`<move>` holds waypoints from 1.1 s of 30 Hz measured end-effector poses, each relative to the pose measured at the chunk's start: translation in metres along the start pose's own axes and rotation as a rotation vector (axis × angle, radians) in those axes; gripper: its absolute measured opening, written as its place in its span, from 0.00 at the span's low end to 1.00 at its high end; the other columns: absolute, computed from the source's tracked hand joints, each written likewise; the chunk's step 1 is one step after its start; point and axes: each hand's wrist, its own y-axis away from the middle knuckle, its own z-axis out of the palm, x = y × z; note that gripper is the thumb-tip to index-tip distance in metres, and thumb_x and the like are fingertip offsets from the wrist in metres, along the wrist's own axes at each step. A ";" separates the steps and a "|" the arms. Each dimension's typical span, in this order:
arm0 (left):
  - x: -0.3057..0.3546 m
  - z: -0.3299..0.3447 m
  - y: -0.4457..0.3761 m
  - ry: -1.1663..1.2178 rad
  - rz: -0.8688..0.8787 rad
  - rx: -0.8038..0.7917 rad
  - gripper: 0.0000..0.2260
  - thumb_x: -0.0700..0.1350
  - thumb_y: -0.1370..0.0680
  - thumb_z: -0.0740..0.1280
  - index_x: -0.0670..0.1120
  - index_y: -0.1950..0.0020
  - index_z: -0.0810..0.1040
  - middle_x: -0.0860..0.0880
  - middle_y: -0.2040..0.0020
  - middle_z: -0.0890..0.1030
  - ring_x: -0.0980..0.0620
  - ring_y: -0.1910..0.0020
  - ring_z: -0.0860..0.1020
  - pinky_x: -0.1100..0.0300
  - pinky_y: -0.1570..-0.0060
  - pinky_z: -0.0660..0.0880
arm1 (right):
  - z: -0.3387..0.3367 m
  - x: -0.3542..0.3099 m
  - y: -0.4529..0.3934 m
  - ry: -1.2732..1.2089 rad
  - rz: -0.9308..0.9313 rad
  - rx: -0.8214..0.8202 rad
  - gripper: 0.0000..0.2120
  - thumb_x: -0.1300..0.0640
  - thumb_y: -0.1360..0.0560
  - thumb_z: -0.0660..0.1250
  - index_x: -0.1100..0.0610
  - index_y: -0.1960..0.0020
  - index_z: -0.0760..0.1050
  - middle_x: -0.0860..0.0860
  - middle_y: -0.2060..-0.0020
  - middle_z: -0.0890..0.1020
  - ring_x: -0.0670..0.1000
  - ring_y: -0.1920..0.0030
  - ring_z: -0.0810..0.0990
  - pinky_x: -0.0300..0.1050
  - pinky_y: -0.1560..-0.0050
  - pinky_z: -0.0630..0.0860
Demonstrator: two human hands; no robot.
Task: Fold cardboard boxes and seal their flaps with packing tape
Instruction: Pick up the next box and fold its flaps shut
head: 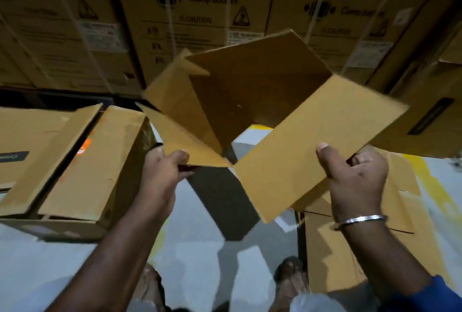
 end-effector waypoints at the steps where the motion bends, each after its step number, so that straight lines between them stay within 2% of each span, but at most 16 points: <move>1: -0.001 -0.005 -0.004 -0.064 0.033 0.008 0.05 0.37 0.17 0.64 0.42 0.43 0.78 0.41 0.47 0.83 0.40 0.45 0.82 0.45 0.48 0.84 | 0.002 0.008 0.008 -0.016 0.127 -0.011 0.17 0.64 0.23 0.74 0.51 0.65 0.71 0.41 0.70 0.79 0.44 0.67 0.80 0.41 0.62 0.78; 3: -0.007 -0.014 -0.014 -0.224 0.088 0.004 0.06 0.39 0.18 0.65 0.43 0.43 0.80 0.42 0.49 0.85 0.41 0.47 0.84 0.45 0.49 0.84 | 0.006 0.026 0.025 -0.050 0.396 -0.047 0.18 0.62 0.25 0.76 0.56 0.67 0.69 0.51 0.72 0.76 0.56 0.69 0.78 0.48 0.64 0.77; 4: -0.010 -0.017 -0.017 -0.319 0.111 -0.007 0.07 0.40 0.18 0.65 0.44 0.43 0.81 0.44 0.49 0.86 0.42 0.48 0.85 0.45 0.49 0.84 | 0.010 0.034 0.033 -0.079 0.534 -0.071 0.16 0.62 0.26 0.76 0.60 0.65 0.70 0.55 0.72 0.74 0.56 0.70 0.77 0.47 0.67 0.76; 7: -0.017 -0.028 -0.022 -0.648 0.150 -0.013 0.07 0.42 0.17 0.65 0.45 0.42 0.81 0.46 0.50 0.85 0.44 0.52 0.85 0.45 0.50 0.84 | 0.027 0.051 0.059 -0.149 0.879 -0.193 0.12 0.62 0.23 0.72 0.71 0.57 0.75 0.64 0.68 0.83 0.60 0.71 0.84 0.42 0.75 0.79; 10: -0.022 -0.036 -0.022 -1.026 0.138 -0.009 0.05 0.41 0.19 0.66 0.41 0.47 0.80 0.42 0.53 0.83 0.41 0.56 0.82 0.48 0.55 0.80 | 0.041 0.061 0.079 -0.057 1.039 -0.416 0.19 0.57 0.19 0.68 0.76 0.49 0.78 0.67 0.64 0.85 0.58 0.71 0.85 0.40 0.76 0.79; 13: -0.024 -0.041 -0.019 -1.213 0.068 -0.065 0.04 0.38 0.21 0.67 0.41 0.47 0.79 0.43 0.52 0.81 0.42 0.56 0.80 0.54 0.60 0.75 | 0.049 0.071 0.093 0.055 1.164 -0.649 0.27 0.47 0.17 0.64 0.73 0.52 0.82 0.66 0.62 0.86 0.57 0.69 0.86 0.41 0.71 0.79; 15: -0.023 -0.046 -0.019 -1.325 0.033 -0.096 0.06 0.38 0.21 0.67 0.39 0.45 0.79 0.41 0.49 0.81 0.41 0.52 0.80 0.52 0.56 0.79 | 0.051 0.070 0.097 0.167 1.194 -0.909 0.32 0.41 0.17 0.60 0.69 0.56 0.82 0.65 0.61 0.86 0.56 0.69 0.85 0.40 0.71 0.78; 17: -0.023 -0.055 -0.022 -1.379 0.037 -0.097 0.09 0.40 0.21 0.68 0.41 0.42 0.77 0.40 0.47 0.81 0.40 0.49 0.81 0.49 0.50 0.81 | 0.051 0.064 0.093 0.303 1.098 -1.128 0.31 0.41 0.16 0.60 0.66 0.61 0.80 0.64 0.63 0.85 0.54 0.72 0.83 0.39 0.74 0.75; 18: -0.023 -0.058 -0.023 -1.385 0.042 -0.092 0.11 0.40 0.22 0.68 0.42 0.40 0.75 0.40 0.46 0.80 0.39 0.48 0.81 0.48 0.49 0.81 | 0.049 0.059 0.087 0.360 1.002 -1.148 0.29 0.42 0.16 0.61 0.65 0.64 0.79 0.63 0.66 0.85 0.53 0.75 0.82 0.38 0.75 0.74; 21: -0.026 -0.063 -0.026 -1.421 0.045 -0.115 0.13 0.43 0.21 0.68 0.44 0.38 0.71 0.40 0.46 0.80 0.39 0.49 0.81 0.46 0.50 0.81 | 0.042 0.067 0.057 0.506 0.448 -0.918 0.26 0.44 0.17 0.63 0.61 0.66 0.78 0.54 0.74 0.83 0.49 0.76 0.80 0.40 0.74 0.75; 23: -0.029 -0.063 -0.028 -1.429 0.054 -0.131 0.13 0.48 0.19 0.68 0.44 0.38 0.71 0.40 0.46 0.80 0.40 0.50 0.81 0.46 0.50 0.81 | 0.042 0.081 0.036 0.663 0.060 -0.721 0.18 0.41 0.21 0.62 0.53 0.59 0.80 0.49 0.70 0.83 0.49 0.69 0.82 0.47 0.67 0.79; 24: -0.031 -0.062 -0.031 -1.429 0.066 -0.130 0.13 0.50 0.18 0.67 0.45 0.38 0.71 0.40 0.45 0.81 0.41 0.50 0.81 0.46 0.50 0.81 | 0.044 0.089 0.029 0.736 -0.035 -0.679 0.14 0.41 0.22 0.61 0.48 0.54 0.81 0.47 0.65 0.82 0.49 0.64 0.82 0.48 0.65 0.79; 26: -0.034 -0.061 -0.034 -1.434 0.094 -0.111 0.18 0.51 0.18 0.66 0.47 0.30 0.68 0.41 0.44 0.81 0.40 0.50 0.82 0.46 0.50 0.82 | 0.051 0.102 0.021 0.841 -0.064 -0.696 0.13 0.38 0.21 0.62 0.40 0.41 0.79 0.45 0.54 0.79 0.49 0.57 0.80 0.45 0.64 0.75; 28: -0.034 -0.060 -0.036 -1.425 0.119 -0.114 0.34 0.48 0.18 0.66 0.55 0.18 0.50 0.42 0.43 0.81 0.40 0.51 0.83 0.47 0.51 0.82 | 0.059 0.111 0.022 0.885 -0.021 -0.737 0.22 0.32 0.22 0.60 0.37 0.31 0.73 0.46 0.46 0.73 0.48 0.53 0.77 0.42 0.64 0.70; 30: -0.032 -0.058 -0.033 -1.410 0.134 -0.166 0.45 0.44 0.18 0.67 0.66 0.20 0.33 0.41 0.44 0.81 0.42 0.54 0.83 0.46 0.53 0.83 | 0.067 0.116 0.026 0.854 0.037 -0.747 0.32 0.27 0.23 0.57 0.38 0.23 0.63 0.48 0.38 0.72 0.49 0.51 0.78 0.43 0.62 0.70; 33: -0.030 -0.057 -0.033 -1.447 0.167 -0.252 0.49 0.39 0.18 0.66 0.74 0.24 0.31 0.38 0.40 0.81 0.43 0.54 0.84 0.45 0.55 0.84 | 0.076 0.114 0.029 0.843 0.057 -0.761 0.41 0.31 0.22 0.60 0.39 0.18 0.42 0.51 0.34 0.71 0.50 0.56 0.79 0.42 0.66 0.70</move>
